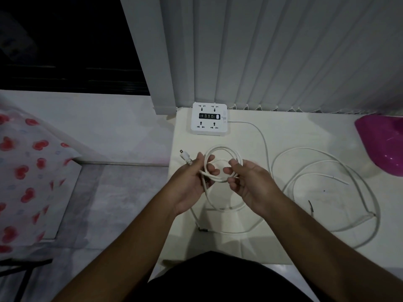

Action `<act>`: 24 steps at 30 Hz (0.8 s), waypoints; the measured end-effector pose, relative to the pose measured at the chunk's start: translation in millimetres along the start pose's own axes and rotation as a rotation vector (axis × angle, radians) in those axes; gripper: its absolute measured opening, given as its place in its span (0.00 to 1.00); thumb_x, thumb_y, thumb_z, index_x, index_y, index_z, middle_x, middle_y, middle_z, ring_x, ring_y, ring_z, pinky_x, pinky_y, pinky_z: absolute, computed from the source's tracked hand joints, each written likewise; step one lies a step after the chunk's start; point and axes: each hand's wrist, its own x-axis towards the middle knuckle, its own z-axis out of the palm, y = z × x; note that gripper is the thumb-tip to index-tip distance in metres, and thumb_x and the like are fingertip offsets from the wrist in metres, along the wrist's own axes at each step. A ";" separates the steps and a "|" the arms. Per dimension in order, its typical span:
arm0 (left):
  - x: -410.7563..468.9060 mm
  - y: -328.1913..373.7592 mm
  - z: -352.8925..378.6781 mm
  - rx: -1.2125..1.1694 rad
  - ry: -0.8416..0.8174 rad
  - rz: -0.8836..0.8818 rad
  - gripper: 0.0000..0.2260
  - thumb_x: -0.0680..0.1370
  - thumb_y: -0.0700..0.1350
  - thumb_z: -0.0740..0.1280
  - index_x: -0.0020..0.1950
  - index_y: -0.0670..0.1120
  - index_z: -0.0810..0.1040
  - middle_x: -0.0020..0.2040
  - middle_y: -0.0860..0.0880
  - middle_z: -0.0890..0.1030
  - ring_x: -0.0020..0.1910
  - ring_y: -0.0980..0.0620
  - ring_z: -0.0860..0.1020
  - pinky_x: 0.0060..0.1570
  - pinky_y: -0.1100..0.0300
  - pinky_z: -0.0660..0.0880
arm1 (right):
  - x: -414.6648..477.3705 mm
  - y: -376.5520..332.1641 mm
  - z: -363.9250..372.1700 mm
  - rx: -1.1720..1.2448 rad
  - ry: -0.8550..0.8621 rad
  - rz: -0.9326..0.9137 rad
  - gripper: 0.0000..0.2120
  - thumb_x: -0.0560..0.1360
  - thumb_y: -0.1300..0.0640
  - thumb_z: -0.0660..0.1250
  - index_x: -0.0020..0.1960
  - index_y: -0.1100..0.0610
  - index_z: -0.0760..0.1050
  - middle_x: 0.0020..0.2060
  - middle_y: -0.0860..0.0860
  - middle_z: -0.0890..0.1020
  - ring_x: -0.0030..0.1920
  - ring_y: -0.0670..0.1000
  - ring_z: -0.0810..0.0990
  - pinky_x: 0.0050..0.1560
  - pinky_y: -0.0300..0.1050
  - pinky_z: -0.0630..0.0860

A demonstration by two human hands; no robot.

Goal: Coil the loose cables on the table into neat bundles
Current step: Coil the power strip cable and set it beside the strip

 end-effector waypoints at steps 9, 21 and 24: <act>2.6 7.0 4.1 -0.128 0.173 0.051 0.09 0.80 0.40 0.55 0.40 0.48 0.67 0.28 0.51 0.62 0.25 0.53 0.60 0.36 0.57 0.67 | -5.0 14.1 -3.7 -0.348 -0.005 0.110 0.11 0.70 0.45 0.78 0.43 0.52 0.82 0.48 0.53 0.84 0.37 0.51 0.78 0.33 0.45 0.78; 6.4 -14.0 7.8 -0.022 0.305 -0.008 0.08 0.72 0.34 0.55 0.41 0.47 0.66 0.31 0.50 0.57 0.26 0.53 0.57 0.32 0.57 0.66 | 4.4 28.9 -11.5 -0.129 0.214 0.101 0.61 0.58 0.62 0.84 0.80 0.45 0.53 0.75 0.57 0.66 0.72 0.57 0.68 0.72 0.57 0.68; 4.3 -18.4 13.0 0.069 0.283 -0.087 0.07 0.73 0.35 0.56 0.44 0.46 0.69 0.30 0.50 0.58 0.27 0.52 0.56 0.30 0.58 0.66 | 5.9 27.9 -14.5 -0.084 0.182 0.071 0.56 0.64 0.70 0.77 0.82 0.51 0.50 0.76 0.59 0.66 0.73 0.58 0.68 0.74 0.52 0.65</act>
